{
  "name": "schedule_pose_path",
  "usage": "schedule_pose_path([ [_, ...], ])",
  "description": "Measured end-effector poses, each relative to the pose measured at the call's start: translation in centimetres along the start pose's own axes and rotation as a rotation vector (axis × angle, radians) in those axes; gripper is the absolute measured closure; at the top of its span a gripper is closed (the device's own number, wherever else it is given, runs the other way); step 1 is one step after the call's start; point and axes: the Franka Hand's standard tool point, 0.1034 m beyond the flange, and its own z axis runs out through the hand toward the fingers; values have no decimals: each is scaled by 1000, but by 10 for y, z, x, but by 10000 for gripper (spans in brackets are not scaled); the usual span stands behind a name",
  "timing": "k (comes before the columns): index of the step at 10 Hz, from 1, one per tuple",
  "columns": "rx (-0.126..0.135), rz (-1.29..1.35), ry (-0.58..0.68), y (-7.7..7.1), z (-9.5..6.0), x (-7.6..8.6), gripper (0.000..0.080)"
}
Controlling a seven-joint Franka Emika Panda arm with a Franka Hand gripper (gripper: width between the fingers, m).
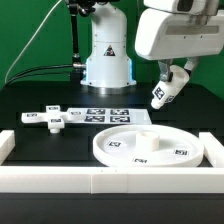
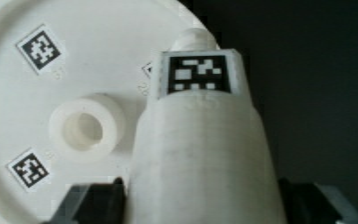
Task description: Assemble round table
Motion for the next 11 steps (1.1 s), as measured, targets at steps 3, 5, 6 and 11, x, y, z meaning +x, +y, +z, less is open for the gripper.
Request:
schedule_pose_path([
  [3,2,30,130,29,-19,5,390],
  [5,-30,32,257,34,-13,1,390],
  [6,-28,36,284,38,-13,-1,390],
  [11,-120,74,493,82,-19,-14,390],
])
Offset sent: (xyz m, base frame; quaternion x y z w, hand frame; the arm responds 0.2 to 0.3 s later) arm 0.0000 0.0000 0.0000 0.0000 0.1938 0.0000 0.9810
